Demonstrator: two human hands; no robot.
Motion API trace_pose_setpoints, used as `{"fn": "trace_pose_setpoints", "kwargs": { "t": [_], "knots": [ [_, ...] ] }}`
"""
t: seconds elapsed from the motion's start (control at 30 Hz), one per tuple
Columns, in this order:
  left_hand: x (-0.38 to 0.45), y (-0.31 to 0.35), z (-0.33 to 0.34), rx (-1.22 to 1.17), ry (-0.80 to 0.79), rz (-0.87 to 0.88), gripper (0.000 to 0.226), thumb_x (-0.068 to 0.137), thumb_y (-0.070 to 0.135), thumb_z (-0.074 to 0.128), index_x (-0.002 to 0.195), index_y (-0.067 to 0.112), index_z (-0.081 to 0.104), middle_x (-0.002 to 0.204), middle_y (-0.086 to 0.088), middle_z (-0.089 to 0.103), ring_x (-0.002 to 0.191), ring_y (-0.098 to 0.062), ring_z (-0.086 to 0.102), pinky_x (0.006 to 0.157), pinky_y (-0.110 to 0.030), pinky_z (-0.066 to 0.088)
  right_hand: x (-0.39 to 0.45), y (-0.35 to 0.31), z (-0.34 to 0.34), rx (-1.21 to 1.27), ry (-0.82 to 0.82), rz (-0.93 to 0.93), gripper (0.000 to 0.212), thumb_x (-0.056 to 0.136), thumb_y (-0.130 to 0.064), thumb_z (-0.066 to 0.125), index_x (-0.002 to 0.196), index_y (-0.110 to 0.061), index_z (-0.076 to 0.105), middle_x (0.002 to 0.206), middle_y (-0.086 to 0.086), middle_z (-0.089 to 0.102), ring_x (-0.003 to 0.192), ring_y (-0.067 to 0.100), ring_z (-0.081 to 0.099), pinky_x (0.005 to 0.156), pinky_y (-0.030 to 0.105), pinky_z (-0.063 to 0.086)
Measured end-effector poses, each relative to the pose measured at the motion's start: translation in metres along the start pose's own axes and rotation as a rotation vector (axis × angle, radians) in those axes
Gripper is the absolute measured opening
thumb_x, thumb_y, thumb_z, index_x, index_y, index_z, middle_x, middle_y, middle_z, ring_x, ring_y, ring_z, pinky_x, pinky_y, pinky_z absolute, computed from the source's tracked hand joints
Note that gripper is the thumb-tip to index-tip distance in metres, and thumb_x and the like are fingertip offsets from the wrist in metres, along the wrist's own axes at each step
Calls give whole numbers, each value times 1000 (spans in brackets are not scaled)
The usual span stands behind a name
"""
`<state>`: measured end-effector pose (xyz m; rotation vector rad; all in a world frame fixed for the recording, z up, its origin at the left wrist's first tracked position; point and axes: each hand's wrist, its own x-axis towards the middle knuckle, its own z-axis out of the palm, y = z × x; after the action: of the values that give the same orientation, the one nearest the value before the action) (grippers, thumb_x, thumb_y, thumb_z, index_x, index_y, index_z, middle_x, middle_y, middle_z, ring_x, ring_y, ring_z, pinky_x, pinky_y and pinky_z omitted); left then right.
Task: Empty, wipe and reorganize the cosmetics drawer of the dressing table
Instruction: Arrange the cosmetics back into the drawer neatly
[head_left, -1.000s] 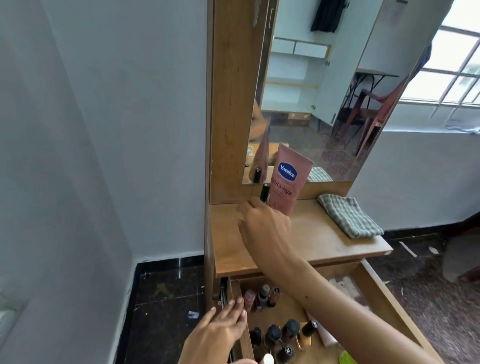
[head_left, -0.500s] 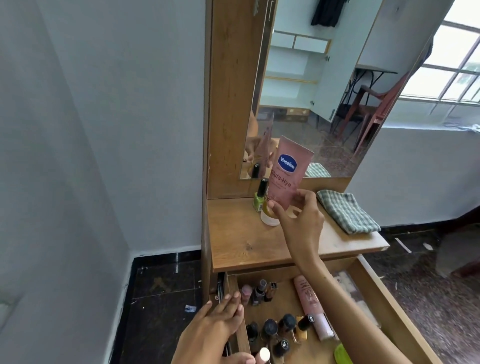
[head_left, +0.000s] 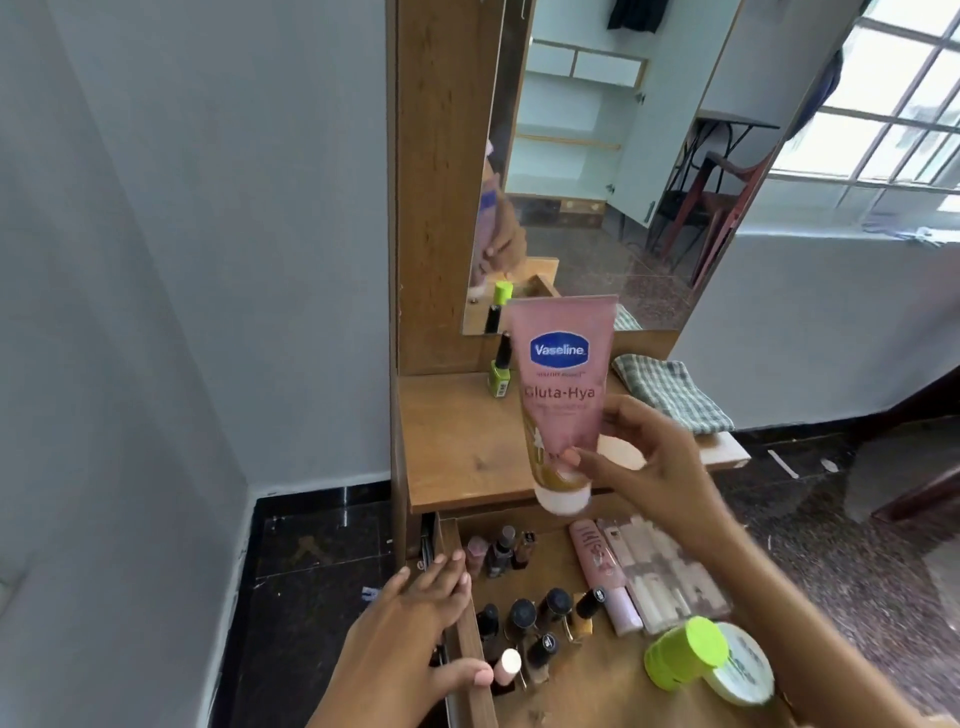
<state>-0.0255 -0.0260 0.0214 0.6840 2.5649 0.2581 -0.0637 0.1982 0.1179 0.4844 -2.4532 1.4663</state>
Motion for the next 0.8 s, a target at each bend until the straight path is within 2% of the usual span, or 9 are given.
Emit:
{"fn": "trace_pose_setpoints", "kwargs": {
  "t": [0.07,0.13,0.23,0.3,0.37,0.5,0.67,0.8],
  "knots": [
    [-17,7,2,-122,200,-5,82,81,65,45,143,32,2,140,21,-15,130,6,-14,106,-18,-7,-15,-11,-23,42,-301,74,40,73,-25,77,110,-19,65,108,-4,70,101,13,66,83,33,56],
    [-31,12,1,-159,318,-7,81,81,60,52,143,32,9,139,23,-10,128,9,-11,104,-15,-7,-28,-13,-42,-53,-531,133,38,73,-21,79,109,-18,67,107,-6,70,99,10,66,84,28,54],
    [-28,12,1,-171,340,-21,79,81,56,55,144,32,13,139,23,-8,132,7,-8,109,-18,-3,-45,-6,-50,-375,-782,81,37,69,-16,78,103,-25,67,104,-22,67,96,-5,61,81,12,47],
    [-26,12,2,-187,351,-13,82,79,55,57,144,30,13,143,21,-6,135,6,-4,108,-16,-4,-53,0,-46,-460,-948,100,42,68,-14,74,108,-24,67,106,-19,66,96,-10,58,81,9,45],
    [-28,11,4,-196,364,-8,84,78,57,57,144,29,14,145,20,-4,132,8,-5,106,-15,-5,-58,2,-40,-525,-1076,105,45,68,-16,73,112,-23,66,108,-15,67,94,-7,57,81,12,46],
    [-30,12,2,-192,373,-11,83,78,58,55,145,29,15,142,22,-7,128,10,-8,105,-14,-5,-62,3,-29,-621,-1200,101,49,72,-21,72,119,-23,62,114,-10,66,99,1,56,84,13,43],
    [-30,13,0,-181,360,-11,83,80,60,52,145,30,11,142,22,-9,126,10,-10,103,-14,-6,-65,14,-22,-699,-1291,88,50,74,-28,69,122,-23,59,112,-5,66,98,17,60,82,34,50],
    [-30,14,-2,-185,353,-12,82,80,59,52,145,31,11,141,22,-10,125,10,-11,102,-14,-6,-64,17,-21,-709,-1327,105,47,76,-28,69,122,-21,60,110,-3,67,95,18,61,81,37,51]
  ]
}}
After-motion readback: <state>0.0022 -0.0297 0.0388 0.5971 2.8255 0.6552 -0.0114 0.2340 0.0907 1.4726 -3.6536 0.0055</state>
